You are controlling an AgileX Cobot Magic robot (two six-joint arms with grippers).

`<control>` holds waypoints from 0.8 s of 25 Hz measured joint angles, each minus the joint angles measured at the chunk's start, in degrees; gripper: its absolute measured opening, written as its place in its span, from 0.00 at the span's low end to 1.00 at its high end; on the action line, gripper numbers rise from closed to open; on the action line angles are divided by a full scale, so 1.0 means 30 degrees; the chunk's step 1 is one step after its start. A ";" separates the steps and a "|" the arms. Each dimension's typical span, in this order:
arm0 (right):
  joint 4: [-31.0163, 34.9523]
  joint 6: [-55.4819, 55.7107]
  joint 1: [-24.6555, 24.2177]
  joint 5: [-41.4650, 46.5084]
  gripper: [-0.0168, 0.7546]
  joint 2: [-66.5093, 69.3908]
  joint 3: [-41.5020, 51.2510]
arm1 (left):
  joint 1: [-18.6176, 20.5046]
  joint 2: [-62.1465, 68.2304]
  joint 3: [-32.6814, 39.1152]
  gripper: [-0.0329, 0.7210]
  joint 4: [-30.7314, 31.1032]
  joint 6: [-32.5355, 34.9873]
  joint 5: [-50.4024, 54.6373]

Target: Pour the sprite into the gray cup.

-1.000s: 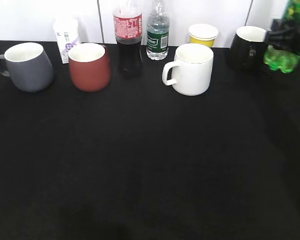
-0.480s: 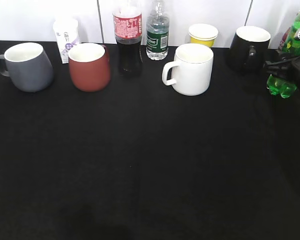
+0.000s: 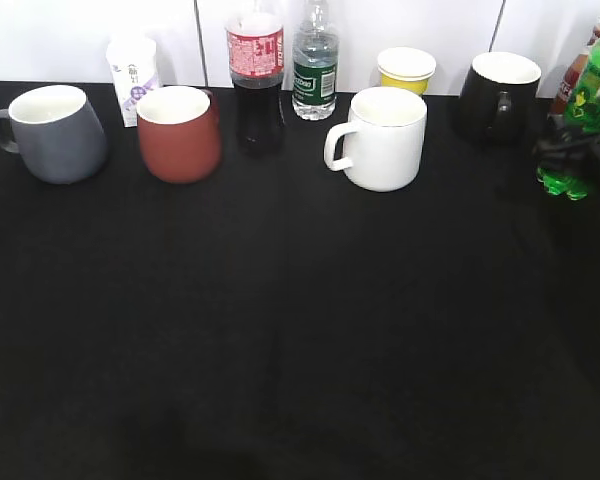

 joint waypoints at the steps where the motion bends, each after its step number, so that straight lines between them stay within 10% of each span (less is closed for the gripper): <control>1: 0.0000 0.0000 0.0000 0.0188 0.80 -0.0480 0.0205 | 0.0000 0.0000 0.0000 0.39 0.0000 0.0000 0.0000; 9: -0.1367 0.0398 0.0000 0.3737 0.81 -0.3648 0.2718 | -0.0148 -0.1202 0.0007 0.39 0.0000 -0.0638 0.1518; 16: -0.2341 0.1184 0.0019 2.5436 0.79 -1.1499 0.0281 | -0.6961 -0.4041 -0.0663 0.51 -0.2108 -0.0711 1.3139; 20: -0.1849 0.1184 0.0019 3.1231 0.79 -1.5571 -0.0351 | -0.7912 -0.4881 -0.3373 0.56 -0.4902 -0.0727 2.4754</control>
